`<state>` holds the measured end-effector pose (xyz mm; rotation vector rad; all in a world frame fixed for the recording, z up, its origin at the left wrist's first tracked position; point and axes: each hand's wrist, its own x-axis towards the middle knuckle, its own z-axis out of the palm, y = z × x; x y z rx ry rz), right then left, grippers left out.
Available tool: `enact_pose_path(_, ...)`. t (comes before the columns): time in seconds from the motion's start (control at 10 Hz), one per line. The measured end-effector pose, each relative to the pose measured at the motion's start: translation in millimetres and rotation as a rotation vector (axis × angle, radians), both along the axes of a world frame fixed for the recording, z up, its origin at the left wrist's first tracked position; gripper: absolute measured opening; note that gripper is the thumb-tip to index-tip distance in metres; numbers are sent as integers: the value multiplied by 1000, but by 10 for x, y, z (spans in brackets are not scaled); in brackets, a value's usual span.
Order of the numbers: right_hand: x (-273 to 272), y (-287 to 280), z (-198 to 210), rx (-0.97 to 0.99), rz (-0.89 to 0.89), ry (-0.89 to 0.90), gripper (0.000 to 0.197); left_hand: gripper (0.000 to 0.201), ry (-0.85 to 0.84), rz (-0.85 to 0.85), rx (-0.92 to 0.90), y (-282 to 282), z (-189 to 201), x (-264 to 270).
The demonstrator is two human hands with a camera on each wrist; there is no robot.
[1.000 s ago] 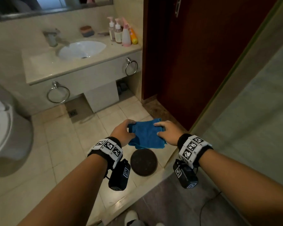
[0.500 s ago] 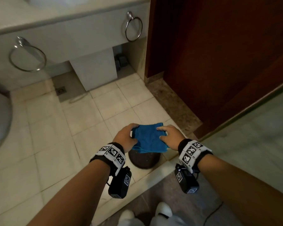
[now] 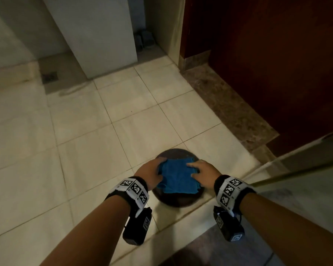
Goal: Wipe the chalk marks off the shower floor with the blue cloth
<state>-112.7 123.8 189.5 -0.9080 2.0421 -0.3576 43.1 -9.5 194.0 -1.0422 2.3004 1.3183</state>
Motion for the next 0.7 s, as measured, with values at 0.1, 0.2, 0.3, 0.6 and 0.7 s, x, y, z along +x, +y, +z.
enact_pose_path(0.1,-86,-73,-463,17,26,-6,45,62,-24,-30,-34,-87,-486,-74)
enact_pose_path(0.2,-146,-128,-888,21,20,8,47,60,-48,-30,-53,-169,-889,-124)
enact_pose_path(0.3,-138,-169,-1169,32,14,23,53,62,-60,-53,-57,-215,-1121,-159)
enact_pose_path(0.6,-111,-172,-1542,45,-67,38,52,66,-109,-74,-43,-209,-1526,-208)
enact_pose_path(0.7,-128,-144,-1638,89,-60,29,50,66,-131,-66,-14,-214,-1695,-189)
